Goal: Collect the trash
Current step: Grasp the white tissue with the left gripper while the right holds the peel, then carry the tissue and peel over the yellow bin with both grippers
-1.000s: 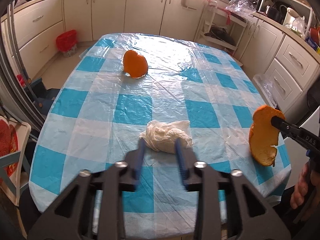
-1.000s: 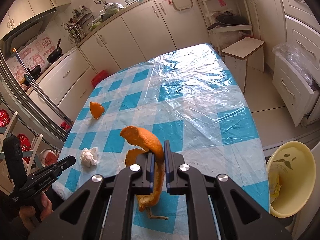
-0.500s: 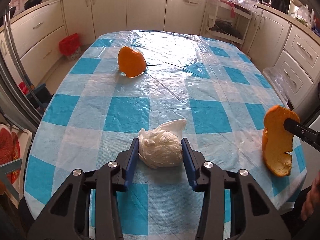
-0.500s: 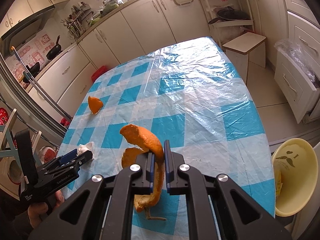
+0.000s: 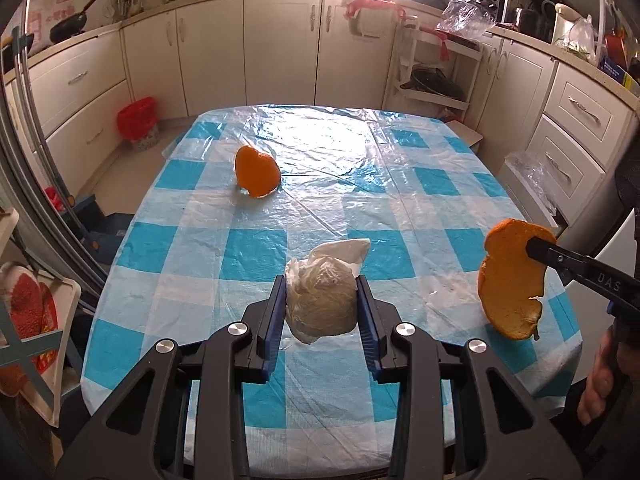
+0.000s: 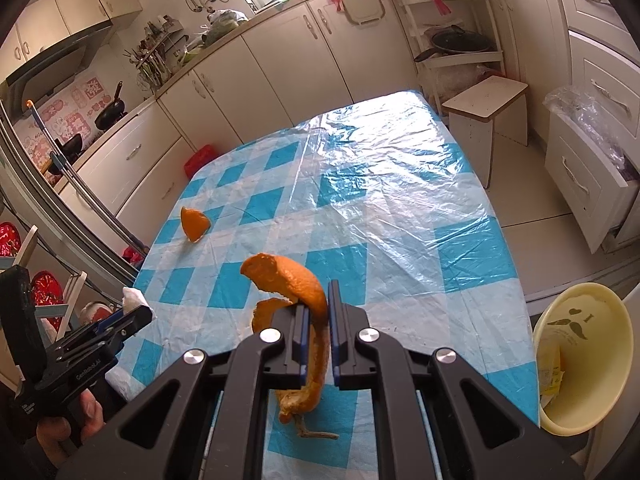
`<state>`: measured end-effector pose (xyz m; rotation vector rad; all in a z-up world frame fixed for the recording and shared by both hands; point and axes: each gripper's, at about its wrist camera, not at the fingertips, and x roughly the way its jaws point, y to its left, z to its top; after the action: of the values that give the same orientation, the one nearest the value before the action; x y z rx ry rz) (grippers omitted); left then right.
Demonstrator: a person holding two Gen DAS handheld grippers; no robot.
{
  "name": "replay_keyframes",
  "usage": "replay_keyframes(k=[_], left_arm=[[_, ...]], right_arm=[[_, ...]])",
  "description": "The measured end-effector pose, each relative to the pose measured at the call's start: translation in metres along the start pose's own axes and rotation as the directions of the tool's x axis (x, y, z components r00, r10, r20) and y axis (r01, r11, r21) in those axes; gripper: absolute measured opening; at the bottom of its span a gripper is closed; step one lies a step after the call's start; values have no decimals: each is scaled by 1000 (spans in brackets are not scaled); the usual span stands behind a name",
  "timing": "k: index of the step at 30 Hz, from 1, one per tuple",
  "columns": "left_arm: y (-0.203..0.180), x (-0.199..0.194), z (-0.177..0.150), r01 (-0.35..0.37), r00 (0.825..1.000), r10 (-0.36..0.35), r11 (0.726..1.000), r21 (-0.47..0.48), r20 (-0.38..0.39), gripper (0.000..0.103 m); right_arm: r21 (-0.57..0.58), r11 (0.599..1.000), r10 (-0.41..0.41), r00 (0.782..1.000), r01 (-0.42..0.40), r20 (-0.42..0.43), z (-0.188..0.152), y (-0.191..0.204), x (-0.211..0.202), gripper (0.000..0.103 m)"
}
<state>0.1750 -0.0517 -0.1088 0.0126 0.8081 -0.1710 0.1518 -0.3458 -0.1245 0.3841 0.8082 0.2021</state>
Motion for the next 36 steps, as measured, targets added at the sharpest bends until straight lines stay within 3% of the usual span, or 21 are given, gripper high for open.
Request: replay_keyframes(k=[9,25,31,36], left_arm=[[-15,-23,1,1,999,-3,999,47,43,32],[-32,-32,4,9,998,-14,997,77,64,32],[-55,-31,6,42,997,-49,993,111,60,32],[-85,-25,8,89,994,-97,985,148,48,32]], right_arm=[[-17,1000,24,998,-23,56,-1,8,-17,9],[-40,999,36,992,-32,119,-2,11,-35,9],[10,1000,-16,988,15,154,-1,-14,-50,9],[113,989,-114,975,94,189,0,-56,-73,9]])
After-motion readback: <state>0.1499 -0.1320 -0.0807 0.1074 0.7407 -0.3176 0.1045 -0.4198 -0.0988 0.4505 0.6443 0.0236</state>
